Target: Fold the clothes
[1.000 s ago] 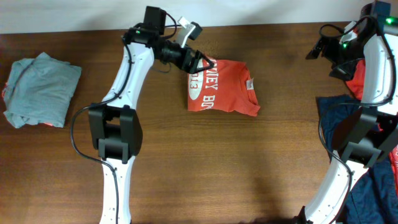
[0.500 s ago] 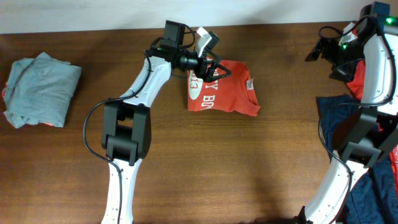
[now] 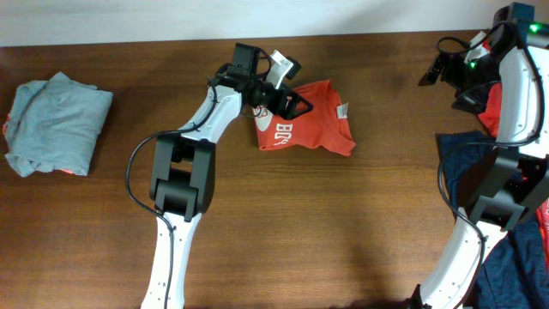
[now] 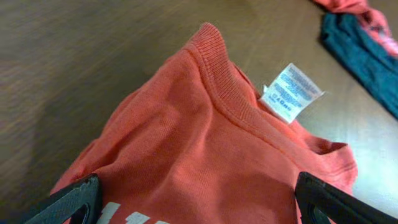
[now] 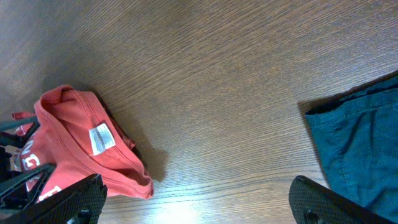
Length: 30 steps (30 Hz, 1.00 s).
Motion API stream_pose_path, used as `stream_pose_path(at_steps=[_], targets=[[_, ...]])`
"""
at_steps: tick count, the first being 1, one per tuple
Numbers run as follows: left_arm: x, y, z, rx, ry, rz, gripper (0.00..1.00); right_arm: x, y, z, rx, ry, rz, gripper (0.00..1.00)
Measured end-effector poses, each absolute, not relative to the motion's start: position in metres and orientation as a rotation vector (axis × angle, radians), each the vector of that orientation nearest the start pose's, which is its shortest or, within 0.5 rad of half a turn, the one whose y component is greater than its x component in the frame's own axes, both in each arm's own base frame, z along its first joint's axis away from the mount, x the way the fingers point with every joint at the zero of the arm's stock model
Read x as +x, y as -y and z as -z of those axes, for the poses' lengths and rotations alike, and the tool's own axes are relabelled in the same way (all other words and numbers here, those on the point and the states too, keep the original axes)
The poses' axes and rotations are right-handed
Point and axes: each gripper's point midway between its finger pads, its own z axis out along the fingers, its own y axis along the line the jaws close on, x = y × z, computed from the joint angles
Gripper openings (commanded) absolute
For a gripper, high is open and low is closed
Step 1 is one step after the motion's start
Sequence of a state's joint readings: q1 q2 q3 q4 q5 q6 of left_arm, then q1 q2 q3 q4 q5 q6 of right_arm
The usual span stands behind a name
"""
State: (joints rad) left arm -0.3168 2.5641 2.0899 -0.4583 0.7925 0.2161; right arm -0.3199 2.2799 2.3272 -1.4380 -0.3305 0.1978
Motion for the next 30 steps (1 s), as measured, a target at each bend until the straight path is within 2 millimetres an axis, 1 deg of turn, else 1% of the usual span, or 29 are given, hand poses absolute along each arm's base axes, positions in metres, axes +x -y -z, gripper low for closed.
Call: stream_pose_path(at_steps=[2, 4, 7, 8, 10, 11, 12, 16, 17, 19, 21, 24, 27, 30], targets=[[0.538, 0.300, -0.041, 0.927, -2.199, 1.002, 0.99, 0.470, 0.097, -0.153, 0.702, -2.821, -0.466, 0.99], [0.542, 0.292, -0.041, 0.907, -2.211, 0.984, 0.99, 0.469, 0.097, -0.152, 0.701, -2.822, -0.462, 0.99], [0.550, 0.269, -0.039, 0.854, -2.254, 0.967, 0.99, 0.469, 0.098, -0.152, 0.703, -2.823, -0.457, 0.98], [0.553, 0.257, -0.038, 0.825, -2.276, 0.955, 0.99, 0.469, 0.098, -0.152, 0.702, -2.822, -0.456, 0.99], [0.559, 0.226, -0.032, 0.751, -2.341, 0.925, 0.99, 0.469, 0.098, -0.152, 0.703, -2.823, -0.452, 0.99], [0.560, 0.207, -0.028, 0.706, -2.380, 0.918, 0.99, 0.469, 0.099, -0.152, 0.704, -2.823, -0.452, 0.99], [0.562, 0.192, -0.026, 0.666, -2.405, 0.918, 0.99, 0.469, 0.099, -0.152, 0.703, -2.823, -0.452, 0.99], [0.565, 0.140, -0.026, 0.534, -2.475, 0.903, 0.99, 0.469, 0.099, -0.152, 0.703, -2.823, -0.446, 0.99], [0.563, 0.129, -0.026, 0.499, -2.503, 0.906, 0.99, 0.469, 0.099, -0.152, 0.704, -2.823, -0.445, 0.99], [0.557, 0.112, -0.027, 0.450, -2.547, 0.913, 0.99, 0.469, 0.099, -0.152, 0.703, -2.823, -0.445, 0.99], [0.550, 0.099, -0.028, 0.418, -2.584, 0.917, 0.99, 0.469, 0.099, -0.152, 0.703, -2.823, -0.445, 0.99], [0.541, 0.084, -0.029, 0.396, -2.625, 0.912, 0.99, 0.470, 0.099, -0.152, 0.703, -2.822, -0.444, 0.99], [0.533, 0.073, -0.029, 0.378, -2.674, 0.883, 0.99, 0.470, 0.100, -0.152, 0.703, -2.819, -0.444, 0.99], [0.517, 0.058, -0.030, 0.350, -2.769, 0.816, 0.99, 0.470, 0.100, -0.152, 0.702, -2.820, -0.445, 0.99]])
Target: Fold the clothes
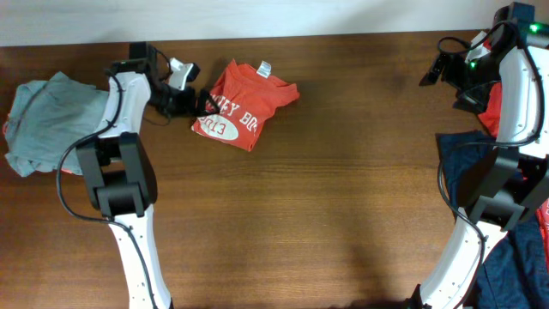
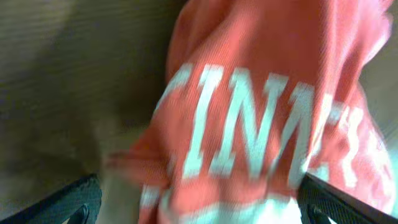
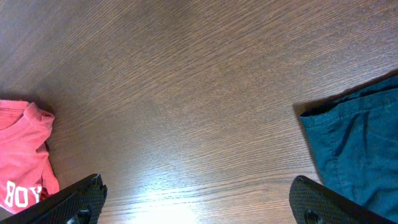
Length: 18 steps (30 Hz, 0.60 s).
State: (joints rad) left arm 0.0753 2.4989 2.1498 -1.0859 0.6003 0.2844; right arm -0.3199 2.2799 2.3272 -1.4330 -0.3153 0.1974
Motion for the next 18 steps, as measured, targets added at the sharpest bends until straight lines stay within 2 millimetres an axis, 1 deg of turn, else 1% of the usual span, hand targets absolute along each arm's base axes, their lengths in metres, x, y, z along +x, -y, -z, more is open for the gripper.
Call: stream_pose_path(at_steps=[3, 4, 7, 10, 13, 15, 18], targets=[[0.500, 0.045, -0.038, 0.328, -2.858, 0.741, 0.99, 0.470, 0.100, -0.152, 0.702, -2.820, -0.444, 0.99], [0.494, 0.040, -0.045, 0.325, -2.882, 0.705, 0.99, 0.470, 0.100, -0.152, 0.701, -2.819, -0.444, 0.99], [0.485, 0.032, -0.065, 0.343, -2.902, 0.635, 0.99, 0.471, 0.100, -0.152, 0.700, -2.816, -0.443, 0.98], [0.484, 0.032, -0.070, 0.371, -2.896, 0.604, 0.99, 0.471, 0.100, -0.152, 0.700, -2.816, -0.442, 0.99], [0.489, 0.035, -0.069, 0.414, -2.878, 0.567, 0.99, 0.470, 0.100, -0.152, 0.702, -2.820, -0.441, 0.99], [0.499, 0.038, -0.070, 0.448, -2.838, 0.532, 0.96, 0.469, 0.100, -0.152, 0.703, -2.824, -0.441, 0.99], [0.520, 0.046, -0.073, 0.523, -2.744, 0.472, 0.95, 0.469, 0.100, -0.152, 0.705, -2.824, -0.442, 0.99]])
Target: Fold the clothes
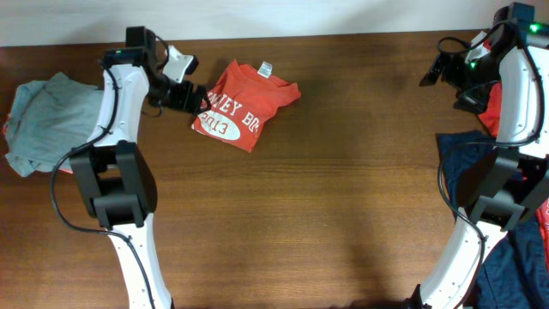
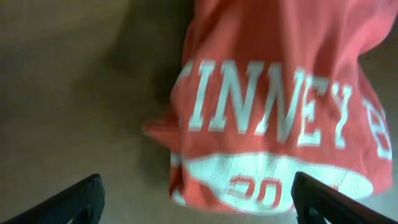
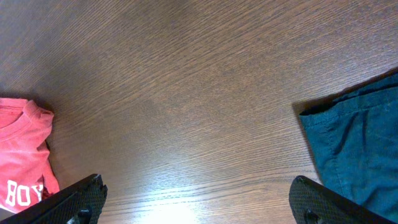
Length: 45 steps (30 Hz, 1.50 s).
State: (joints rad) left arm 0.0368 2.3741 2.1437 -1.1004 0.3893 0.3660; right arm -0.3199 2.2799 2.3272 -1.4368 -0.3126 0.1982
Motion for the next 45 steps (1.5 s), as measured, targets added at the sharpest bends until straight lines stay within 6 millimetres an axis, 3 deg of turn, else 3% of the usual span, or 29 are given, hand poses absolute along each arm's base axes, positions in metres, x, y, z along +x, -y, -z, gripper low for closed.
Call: stream_pose_path(at_steps=[5, 8, 10, 16, 19, 22, 27, 33, 38, 43, 45], targets=[[0.546, 0.074, -0.079, 0.723, -2.595, 0.343, 0.95, 0.467, 0.099, -0.151, 0.710, -2.833, -0.444, 0.99], [0.538, 0.090, -0.072, 0.812, -2.632, 0.211, 0.95, 0.464, 0.098, -0.151, 0.698, -2.845, -0.444, 0.99], [0.526, 0.089, -0.066, 0.829, -2.700, 0.131, 0.93, 0.463, 0.098, -0.151, 0.680, -2.852, -0.443, 0.99], [0.506, 0.067, -0.058, 0.700, -2.853, 0.049, 0.61, 0.463, 0.098, -0.151, 0.647, -2.857, -0.439, 0.99], [0.494, 0.066, -0.056, 0.625, -2.918, 0.096, 0.50, 0.464, 0.098, -0.151, 0.644, -2.856, -0.440, 0.99], [0.486, 0.079, -0.056, 0.546, -2.959, 0.179, 0.46, 0.464, 0.098, -0.151, 0.641, -2.855, -0.439, 0.99], [0.475, 0.120, -0.057, 0.408, -3.004, 0.247, 0.46, 0.463, 0.098, -0.151, 0.641, -2.858, -0.439, 0.99], [0.462, 0.170, -0.057, 0.460, -3.000, 0.267, 0.46, 0.462, 0.098, -0.151, 0.642, -2.861, -0.440, 0.99], [0.454, 0.195, -0.057, 0.507, -2.991, 0.276, 0.47, 0.462, 0.098, -0.151, 0.636, -2.862, -0.440, 0.99], [0.460, 0.211, -0.061, 0.486, -2.949, 0.366, 0.47, 0.463, 0.098, -0.151, 0.625, -2.863, -0.439, 0.99], [0.465, 0.233, -0.065, 0.525, -2.886, 0.423, 0.47, 0.462, 0.098, -0.151, 0.622, -2.864, -0.438, 0.99]])
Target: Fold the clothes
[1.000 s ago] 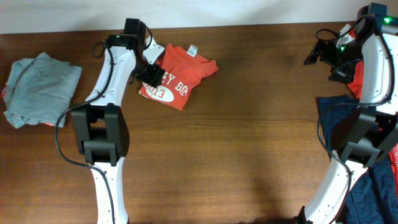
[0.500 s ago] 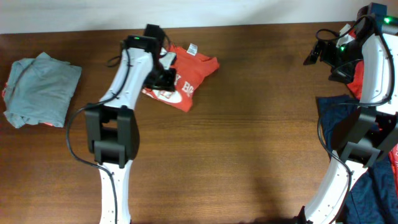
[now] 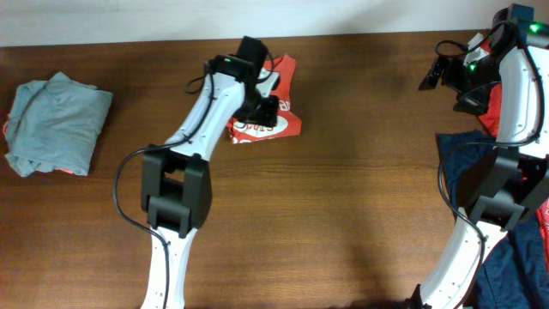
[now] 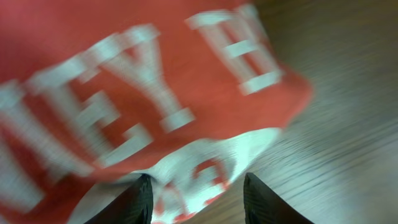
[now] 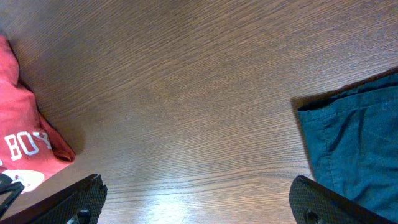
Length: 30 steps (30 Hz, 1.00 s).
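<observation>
The red shirt with white lettering lies bunched at the back middle of the table, one edge standing up. It fills the left wrist view and shows at the left edge of the right wrist view. My left gripper is down on it, jaws drawn partway in with the white print between them. That view is blurred. My right gripper hangs open over bare wood at the far right.
A folded grey garment sits at the far left. A dark blue garment lies at the right edge, also seen in the right wrist view. More red cloth hangs by the right arm.
My left gripper was open just left of the shirt; now it sits on the shirt with narrower jaws. The shirt has shifted right and bunched up. The right arm has not moved.
My left gripper was open over the shirt near the table's back middle. Then the shirt lay further left, flat with its print up, the open gripper beside it. Now the gripper holds the shirt, which is back toward the middle.
</observation>
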Motion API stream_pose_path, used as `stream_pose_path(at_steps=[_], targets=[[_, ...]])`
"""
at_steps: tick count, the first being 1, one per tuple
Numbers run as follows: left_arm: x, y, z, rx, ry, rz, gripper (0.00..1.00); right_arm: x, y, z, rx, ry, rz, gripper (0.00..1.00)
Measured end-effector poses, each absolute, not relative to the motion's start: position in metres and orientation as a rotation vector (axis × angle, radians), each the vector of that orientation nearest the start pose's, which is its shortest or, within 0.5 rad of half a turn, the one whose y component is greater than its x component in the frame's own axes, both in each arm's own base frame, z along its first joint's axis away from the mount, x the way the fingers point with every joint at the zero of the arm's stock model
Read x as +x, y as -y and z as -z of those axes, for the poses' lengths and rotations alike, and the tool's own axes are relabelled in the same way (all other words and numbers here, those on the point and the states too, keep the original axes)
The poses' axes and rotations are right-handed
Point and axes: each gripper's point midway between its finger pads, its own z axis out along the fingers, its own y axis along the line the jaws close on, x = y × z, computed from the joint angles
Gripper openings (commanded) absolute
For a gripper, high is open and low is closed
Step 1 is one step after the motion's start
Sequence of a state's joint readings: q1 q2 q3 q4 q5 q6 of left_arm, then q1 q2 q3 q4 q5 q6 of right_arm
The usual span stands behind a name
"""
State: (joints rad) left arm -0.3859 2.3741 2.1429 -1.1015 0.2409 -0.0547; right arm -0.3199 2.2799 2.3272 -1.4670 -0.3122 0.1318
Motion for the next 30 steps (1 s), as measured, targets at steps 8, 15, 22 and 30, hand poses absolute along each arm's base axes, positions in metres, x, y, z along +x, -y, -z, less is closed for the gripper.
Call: stream_pose_path(at_steps=[8, 15, 22, 30], targets=[[0.468, 0.295, -0.078, 0.660, -2.725, 0.523, 0.48, 0.459, 0.096, -0.150, 0.610, -2.881, -0.440, 0.99], [0.517, 0.248, -0.107, 0.556, -2.630, 0.401, 0.69, 0.457, 0.096, -0.150, 0.582, -2.890, -0.440, 0.98], [0.528, 0.134, -0.091, 0.363, -2.773, 0.092, 0.66, 0.457, 0.096, -0.150, 0.576, -2.891, -0.439, 0.99], [0.480, 0.054, -0.038, 0.151, -3.048, -0.059, 0.66, 0.458, 0.096, -0.150, 0.574, -2.889, -0.439, 0.99]])
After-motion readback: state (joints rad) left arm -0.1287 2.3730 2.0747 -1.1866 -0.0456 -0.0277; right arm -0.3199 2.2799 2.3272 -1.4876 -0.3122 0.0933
